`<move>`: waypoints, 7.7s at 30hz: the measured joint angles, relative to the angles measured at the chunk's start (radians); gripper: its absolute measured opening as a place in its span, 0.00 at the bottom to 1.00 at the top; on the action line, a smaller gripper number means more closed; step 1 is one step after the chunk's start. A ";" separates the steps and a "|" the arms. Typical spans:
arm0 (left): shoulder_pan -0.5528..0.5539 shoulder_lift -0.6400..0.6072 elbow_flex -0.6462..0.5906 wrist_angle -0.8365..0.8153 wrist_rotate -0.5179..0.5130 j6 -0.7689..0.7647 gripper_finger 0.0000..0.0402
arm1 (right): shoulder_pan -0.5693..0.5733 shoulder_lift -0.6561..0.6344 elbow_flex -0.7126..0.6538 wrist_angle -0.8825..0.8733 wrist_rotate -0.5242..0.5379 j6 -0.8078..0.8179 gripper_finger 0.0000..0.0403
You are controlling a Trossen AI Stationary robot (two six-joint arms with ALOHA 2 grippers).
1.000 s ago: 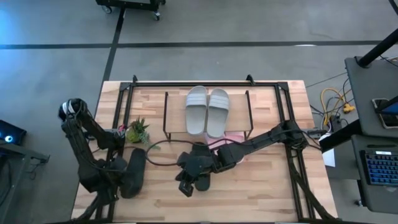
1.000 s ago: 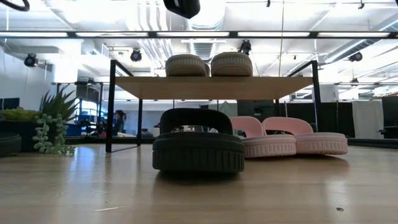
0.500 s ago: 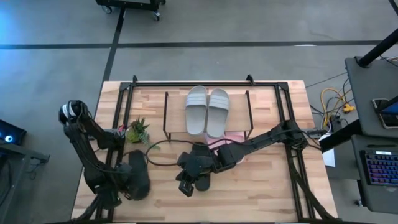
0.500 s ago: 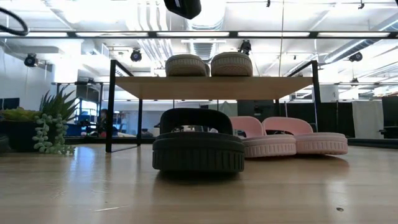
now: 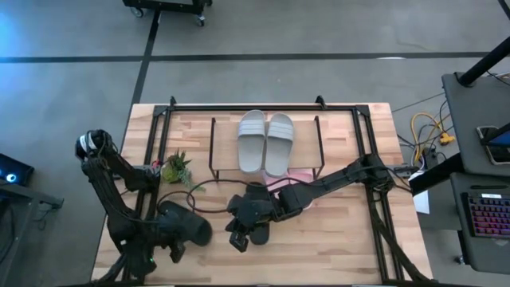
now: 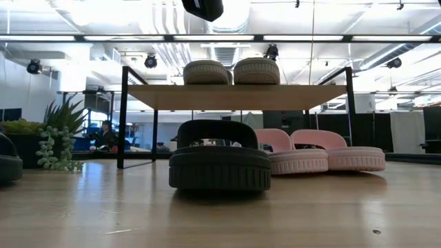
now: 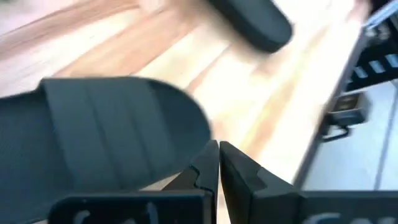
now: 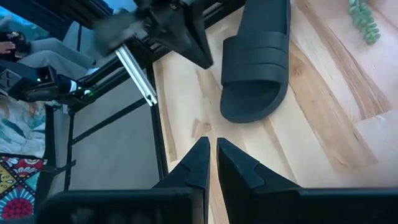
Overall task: Pick and place slides into the shelf
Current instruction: Move the left black slide to the center of the table, then move the black slides under the shelf
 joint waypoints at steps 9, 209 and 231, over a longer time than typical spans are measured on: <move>0.002 -0.018 0.078 0.001 0.008 0.087 0.00 | -0.003 0.000 0.010 -0.005 0.000 -0.003 0.06; 0.421 0.415 0.123 0.418 0.362 0.903 0.00 | 0.174 -0.013 0.012 -0.522 0.158 0.237 0.06; 0.332 0.265 0.128 0.340 0.366 0.988 0.00 | 0.266 -0.006 -0.149 -0.311 0.125 0.576 0.06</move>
